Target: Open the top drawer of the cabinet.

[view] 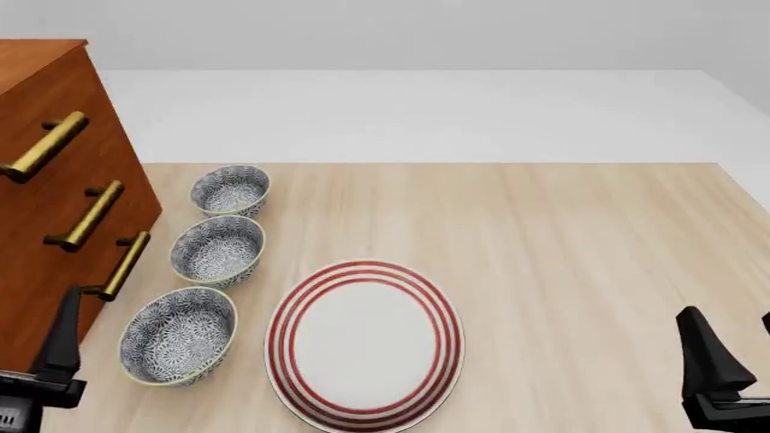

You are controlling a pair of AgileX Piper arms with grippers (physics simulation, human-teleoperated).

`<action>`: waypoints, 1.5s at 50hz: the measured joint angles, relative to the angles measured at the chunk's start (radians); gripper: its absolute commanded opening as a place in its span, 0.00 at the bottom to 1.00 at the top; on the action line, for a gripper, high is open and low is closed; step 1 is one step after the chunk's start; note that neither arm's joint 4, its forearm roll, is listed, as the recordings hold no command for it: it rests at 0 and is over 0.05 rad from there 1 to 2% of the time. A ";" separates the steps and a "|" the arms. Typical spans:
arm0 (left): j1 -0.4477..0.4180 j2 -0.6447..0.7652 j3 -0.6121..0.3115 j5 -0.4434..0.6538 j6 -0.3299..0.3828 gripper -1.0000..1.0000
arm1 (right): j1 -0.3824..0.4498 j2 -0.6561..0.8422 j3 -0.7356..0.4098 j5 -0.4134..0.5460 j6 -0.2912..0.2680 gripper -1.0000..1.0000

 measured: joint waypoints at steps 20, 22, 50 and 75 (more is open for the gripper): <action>0.046 0.278 -0.044 -0.243 0.039 1.00 | 0.000 0.000 0.000 0.000 0.000 1.00; 0.050 0.305 -0.040 -0.274 0.051 1.00 | 0.000 0.000 0.000 0.000 0.000 1.00; 0.063 0.780 0.007 -0.817 0.334 1.00 | 0.000 0.000 0.000 0.000 0.000 1.00; 0.155 0.829 0.003 -0.892 0.481 1.00 | 0.000 0.000 0.000 0.000 0.000 1.00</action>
